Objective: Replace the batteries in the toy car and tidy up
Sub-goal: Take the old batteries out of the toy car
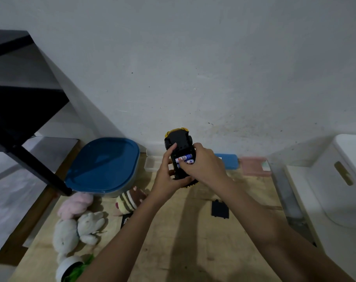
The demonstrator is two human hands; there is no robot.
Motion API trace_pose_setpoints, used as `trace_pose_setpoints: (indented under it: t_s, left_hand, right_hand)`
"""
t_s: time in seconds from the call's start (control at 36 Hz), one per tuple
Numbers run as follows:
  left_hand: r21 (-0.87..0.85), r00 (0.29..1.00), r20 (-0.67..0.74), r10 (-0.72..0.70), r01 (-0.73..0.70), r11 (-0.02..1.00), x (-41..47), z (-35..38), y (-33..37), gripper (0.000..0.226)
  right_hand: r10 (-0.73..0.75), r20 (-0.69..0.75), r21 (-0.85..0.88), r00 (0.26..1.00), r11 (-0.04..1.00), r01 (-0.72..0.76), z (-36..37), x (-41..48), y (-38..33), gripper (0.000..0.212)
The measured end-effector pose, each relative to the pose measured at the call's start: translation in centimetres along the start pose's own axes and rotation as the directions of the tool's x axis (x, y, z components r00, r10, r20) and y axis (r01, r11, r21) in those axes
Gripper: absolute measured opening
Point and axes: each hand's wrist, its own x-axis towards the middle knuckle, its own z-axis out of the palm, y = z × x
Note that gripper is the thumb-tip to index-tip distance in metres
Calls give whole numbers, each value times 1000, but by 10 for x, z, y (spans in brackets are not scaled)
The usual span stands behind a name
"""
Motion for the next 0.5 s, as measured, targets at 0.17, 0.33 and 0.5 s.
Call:
trace_pose_setpoints:
  t_s: [0.17,0.33,0.5]
  left_hand:
    - [41,1000,26,-5,4,999,0,1,1,95]
    - [100,998,57,18,-24,995,0,1,2,94]
    - [169,994,103,34,-51,984,-1,3,5,95]
  right_hand:
    - [24,-42,-19,999,1000,-24,-2,-2,-3,48]
    - [72,-70,-46,995,996,-75,-4,-4,-4,46]
    - [126,-89,-36,988,991,-130,-3,-6,-2,44]
